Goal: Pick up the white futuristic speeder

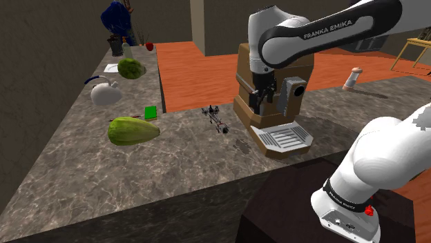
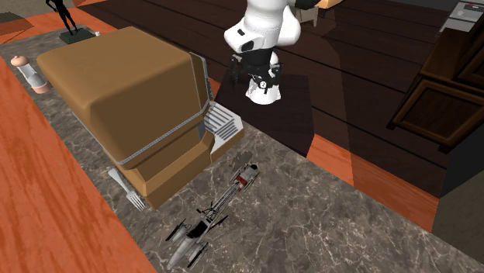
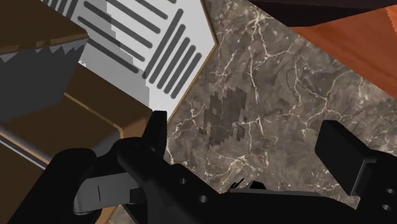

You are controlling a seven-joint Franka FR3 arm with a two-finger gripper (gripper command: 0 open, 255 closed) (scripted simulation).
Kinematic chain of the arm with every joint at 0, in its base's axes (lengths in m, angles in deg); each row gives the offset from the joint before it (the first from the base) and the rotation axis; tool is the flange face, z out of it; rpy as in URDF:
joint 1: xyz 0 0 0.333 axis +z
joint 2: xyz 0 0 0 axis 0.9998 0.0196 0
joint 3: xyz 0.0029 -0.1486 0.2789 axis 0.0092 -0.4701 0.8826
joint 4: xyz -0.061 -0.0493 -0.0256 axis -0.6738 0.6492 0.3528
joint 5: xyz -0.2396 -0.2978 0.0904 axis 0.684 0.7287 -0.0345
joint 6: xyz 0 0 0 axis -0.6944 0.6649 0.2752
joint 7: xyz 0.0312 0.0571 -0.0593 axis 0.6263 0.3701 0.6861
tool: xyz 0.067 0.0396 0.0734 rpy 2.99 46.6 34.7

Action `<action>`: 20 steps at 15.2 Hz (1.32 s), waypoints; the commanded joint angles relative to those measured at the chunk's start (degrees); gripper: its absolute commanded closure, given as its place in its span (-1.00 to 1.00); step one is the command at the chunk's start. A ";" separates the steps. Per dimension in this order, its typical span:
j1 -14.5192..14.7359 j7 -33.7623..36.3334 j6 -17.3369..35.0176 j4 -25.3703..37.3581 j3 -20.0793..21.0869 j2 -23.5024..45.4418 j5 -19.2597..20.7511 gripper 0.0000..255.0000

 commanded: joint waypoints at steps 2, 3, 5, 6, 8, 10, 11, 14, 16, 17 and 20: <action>-0.55 0.48 6.18 1.24 -0.31 6.05 0.74 -1.00; -0.70 0.68 8.01 1.84 -0.38 8.08 0.98 -1.00; -0.99 1.08 11.49 3.29 -0.52 12.21 1.46 -1.00; -1.13 1.29 13.13 4.13 -0.59 14.30 1.70 -1.00; -1.40 1.70 16.20 6.06 -0.73 18.50 2.19 -1.00; -1.63 2.10 18.98 8.30 -0.88 22.72 2.67 -1.00; -1.74 2.30 20.27 9.54 -0.96 24.84 2.91 -1.00; -2.00 2.85 23.66 13.68 -1.23 31.17 3.56 -1.00; -2.12 3.16 25.55 16.81 -1.42 35.38 3.92 -1.00; -2.18 3.29 26.38 18.48 -1.52 37.47 4.08 -1.00; -2.30 3.59 28.43 23.94 -1.83 43.76 4.43 -1.00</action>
